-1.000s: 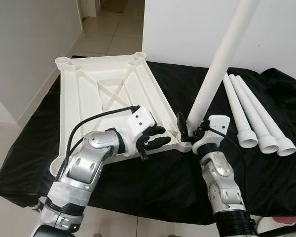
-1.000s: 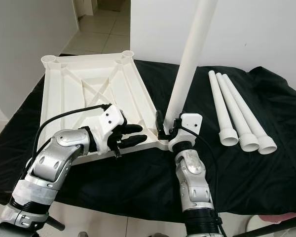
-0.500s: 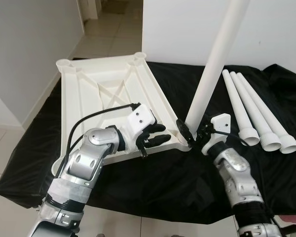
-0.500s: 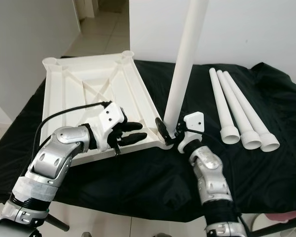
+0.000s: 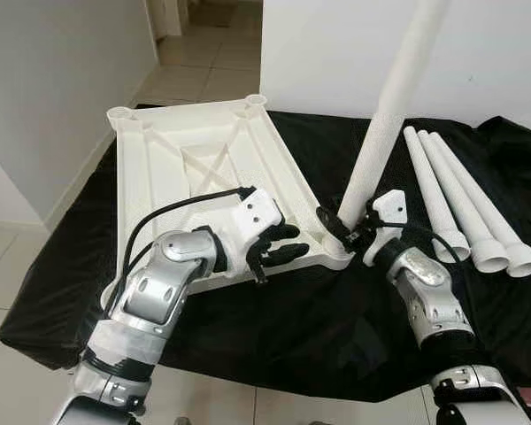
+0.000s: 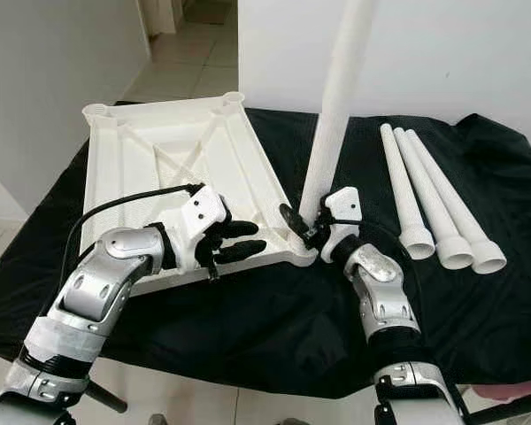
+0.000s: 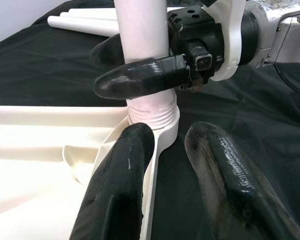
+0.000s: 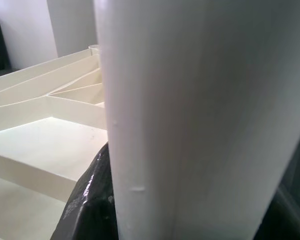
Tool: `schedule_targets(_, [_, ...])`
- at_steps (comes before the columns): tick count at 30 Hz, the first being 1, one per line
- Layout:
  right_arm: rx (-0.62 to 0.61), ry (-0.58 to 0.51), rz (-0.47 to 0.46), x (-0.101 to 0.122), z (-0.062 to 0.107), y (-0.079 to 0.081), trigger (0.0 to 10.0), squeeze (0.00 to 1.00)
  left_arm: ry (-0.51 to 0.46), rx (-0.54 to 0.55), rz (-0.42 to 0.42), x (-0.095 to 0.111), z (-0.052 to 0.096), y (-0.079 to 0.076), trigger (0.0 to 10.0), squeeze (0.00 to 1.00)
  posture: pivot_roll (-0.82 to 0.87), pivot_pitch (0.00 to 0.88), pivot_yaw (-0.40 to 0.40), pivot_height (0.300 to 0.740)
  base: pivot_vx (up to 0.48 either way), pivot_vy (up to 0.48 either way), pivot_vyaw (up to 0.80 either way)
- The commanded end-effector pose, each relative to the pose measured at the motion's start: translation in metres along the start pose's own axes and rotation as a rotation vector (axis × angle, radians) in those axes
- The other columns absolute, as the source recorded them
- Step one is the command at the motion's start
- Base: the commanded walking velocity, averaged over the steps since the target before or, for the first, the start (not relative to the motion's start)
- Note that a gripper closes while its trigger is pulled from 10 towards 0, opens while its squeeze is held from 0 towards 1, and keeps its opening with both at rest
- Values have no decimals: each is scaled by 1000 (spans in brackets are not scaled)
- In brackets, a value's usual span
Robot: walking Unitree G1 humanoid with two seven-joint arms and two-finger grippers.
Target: Building children table
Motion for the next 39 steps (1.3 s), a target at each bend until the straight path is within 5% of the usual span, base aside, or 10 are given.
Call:
schedule_targets(1, [-9, 26, 0, -7, 6, -5, 0, 0, -3, 77, -19, 3, 1, 10, 10000, 0, -50, 0, 11, 740, 0, 0, 0])
schedule_targets(6, [-21, 26, -19, -11, 12, -7, 0, 0, 5, 82, -21, 1, 2, 13, 10000, 0, -59, 0, 11, 740, 0, 0, 0])
schedule_targets(7, [-37, 22, -24, -11, 12, -8, 9294, 0, 6, 85, -21, 1, 2, 13, 10000, 0, -63, 0, 10, 740, 0, 0, 0])
schedule_targets(9, [-58, 11, -45, -11, 13, -8, 10000, 0, 5, 87, -21, 1, 2, 14, 10000, 0, -63, 0, 7, 740, 0, 0, 0])
schedule_targets(23, [-468, -66, -113, 0, 20, -18, 10000, 0, -9, 113, -9, 2, 3, 16, 10000, 0, -58, 0, -16, 740, 0, 0, 0])
schedule_targets(27, [-757, -35, -186, -11, 40, -20, 10000, 0, -7, 127, -4, 2, 5, 18, 10000, 0, -56, 0, -19, 740, 0, 0, 0])
schedule_targets(37, [-833, -20, -238, -18, 44, -14, 10000, 0, -8, 127, 0, 2, 5, 17, 10000, 0, -56, 0, -19, 740, 0, 0, 0])
schedule_targets(39, [-807, -27, -276, -17, 38, -1, 10000, 0, -6, 118, 1, 1, 5, 16, 10000, 0, -66, 0, -11, 740, 0, 0, 0])
Point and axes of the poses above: a point about 5 cm out from each wrist's last joint towards the gripper, its own z axis pointing back from the gripper into the wrist, its own x axis along the axis of the wrist's last joint, y = z × x, the point moved 6 cm from there along -z, pointing out of the wrist towards the gripper, and after that the axes turned 3 degrees about -z, right-handed, at the moved point
